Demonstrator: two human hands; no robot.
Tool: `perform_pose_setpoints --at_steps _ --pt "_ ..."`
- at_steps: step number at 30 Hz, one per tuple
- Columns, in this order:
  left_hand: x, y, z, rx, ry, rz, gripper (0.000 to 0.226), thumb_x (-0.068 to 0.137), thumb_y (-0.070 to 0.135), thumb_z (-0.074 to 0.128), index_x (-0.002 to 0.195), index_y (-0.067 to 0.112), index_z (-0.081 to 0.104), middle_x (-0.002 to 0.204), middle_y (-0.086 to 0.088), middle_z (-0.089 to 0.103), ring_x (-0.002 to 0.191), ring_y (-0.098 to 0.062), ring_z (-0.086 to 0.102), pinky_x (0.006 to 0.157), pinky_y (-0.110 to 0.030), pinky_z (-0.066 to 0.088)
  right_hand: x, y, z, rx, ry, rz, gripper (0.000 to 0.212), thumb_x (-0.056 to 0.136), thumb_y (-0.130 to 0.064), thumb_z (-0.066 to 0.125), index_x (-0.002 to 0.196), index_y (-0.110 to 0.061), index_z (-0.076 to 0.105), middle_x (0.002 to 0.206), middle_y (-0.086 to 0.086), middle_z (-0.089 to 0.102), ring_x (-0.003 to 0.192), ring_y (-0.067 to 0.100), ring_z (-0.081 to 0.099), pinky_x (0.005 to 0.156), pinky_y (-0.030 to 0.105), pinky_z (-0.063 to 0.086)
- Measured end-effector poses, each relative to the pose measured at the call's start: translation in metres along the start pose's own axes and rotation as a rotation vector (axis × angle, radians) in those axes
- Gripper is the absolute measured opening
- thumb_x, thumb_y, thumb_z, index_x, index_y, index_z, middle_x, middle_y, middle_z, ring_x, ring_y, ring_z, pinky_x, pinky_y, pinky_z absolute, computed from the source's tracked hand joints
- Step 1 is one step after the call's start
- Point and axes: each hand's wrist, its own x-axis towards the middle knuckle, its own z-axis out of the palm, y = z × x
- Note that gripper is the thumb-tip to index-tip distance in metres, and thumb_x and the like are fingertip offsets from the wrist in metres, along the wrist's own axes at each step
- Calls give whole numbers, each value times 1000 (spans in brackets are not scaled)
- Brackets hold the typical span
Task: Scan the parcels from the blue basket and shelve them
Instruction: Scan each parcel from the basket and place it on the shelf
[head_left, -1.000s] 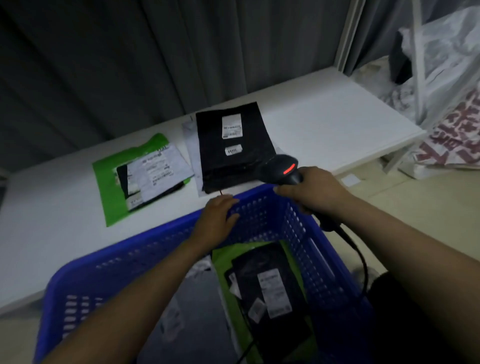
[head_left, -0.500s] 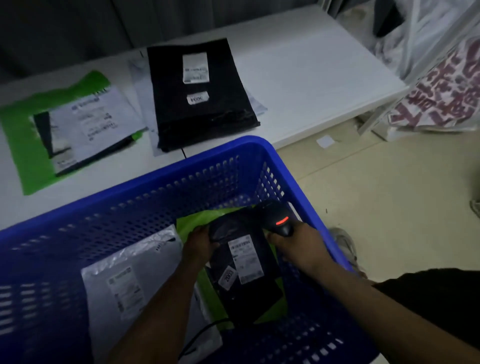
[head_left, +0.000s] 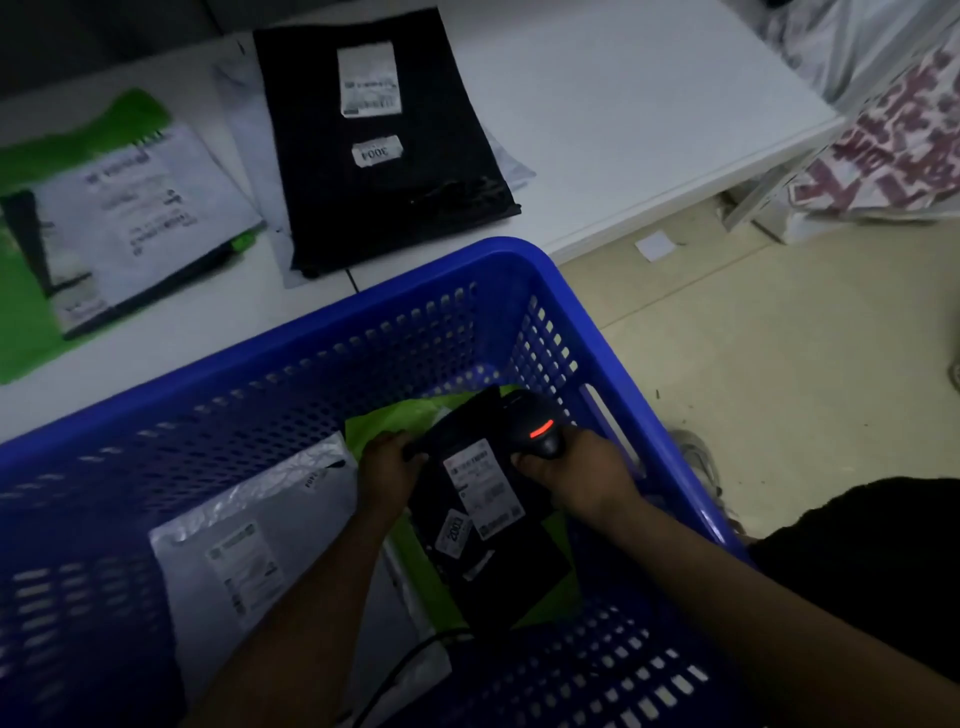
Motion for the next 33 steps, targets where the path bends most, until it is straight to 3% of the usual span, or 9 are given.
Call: perform_pose_setpoints --at_steps 5,10,13,16,20,24,27,31,33 --pt "-61 36 -66 -518 148 -112 4 88 11 69 86 11 65 81 5 64 74 -11 60 63 -22 48 -21 -26 -11 145 -52 -93 20 85 -31 73 84 -17 59 74 -4 61 67 10 58 46 14 37" --pt "-118 63 -148 -508 122 52 17 88 8 69 82 23 65 81 3 67 72 -9 62 68 -33 51 -63 -57 -35 294 -208 -290 9 85 -16 74 88 -17 66 68 -4 62 47 -1 57 48 12 44" --pt "-149 82 -197 -432 41 115 13 87 9 70 86 22 68 78 1 70 73 -6 66 72 -36 55 -88 -71 -47 343 -311 -423 22 84 -12 74 97 -26 64 72 -5 65 54 5 61 58 23 53" --pt "-182 101 -239 -464 -24 130 11 86 7 70 96 10 70 90 -9 73 84 -21 69 76 -39 54 -111 -81 -56 345 -395 -494 37 84 -13 74 110 -34 61 81 -8 72 66 10 66 68 26 57" --pt "-229 118 -275 -602 -101 190 20 85 -4 66 99 10 68 90 -1 75 84 -14 70 73 -26 55 -143 -89 -55 465 -498 -513 19 88 -7 67 105 -15 67 69 0 71 65 16 65 69 27 55" --pt "-255 117 -277 -662 196 162 28 84 -2 68 103 19 66 90 6 74 81 -9 69 69 -17 54 -167 -95 -38 693 -496 -531 14 89 -6 62 102 -3 67 59 7 62 54 16 57 56 25 49" --pt "-271 111 -266 -1066 230 73 26 91 1 59 113 14 61 99 -8 74 84 -18 71 68 -25 58 -176 -98 -26 909 -431 -467 19 89 -10 62 104 0 66 59 9 60 51 17 56 53 24 49" --pt "-283 102 -244 -934 250 64 24 89 0 61 110 10 66 102 -9 74 90 -22 71 80 -34 59 -178 -100 -20 1052 -416 -417 18 90 -13 62 104 -2 67 63 9 61 52 16 57 52 25 52" --pt "-282 99 -237 -901 377 54 19 90 -1 60 105 8 68 94 -6 75 80 -15 72 70 -27 59 -177 -98 -17 971 -380 -408 20 90 -15 65 104 -3 67 65 8 65 55 16 60 56 26 54"
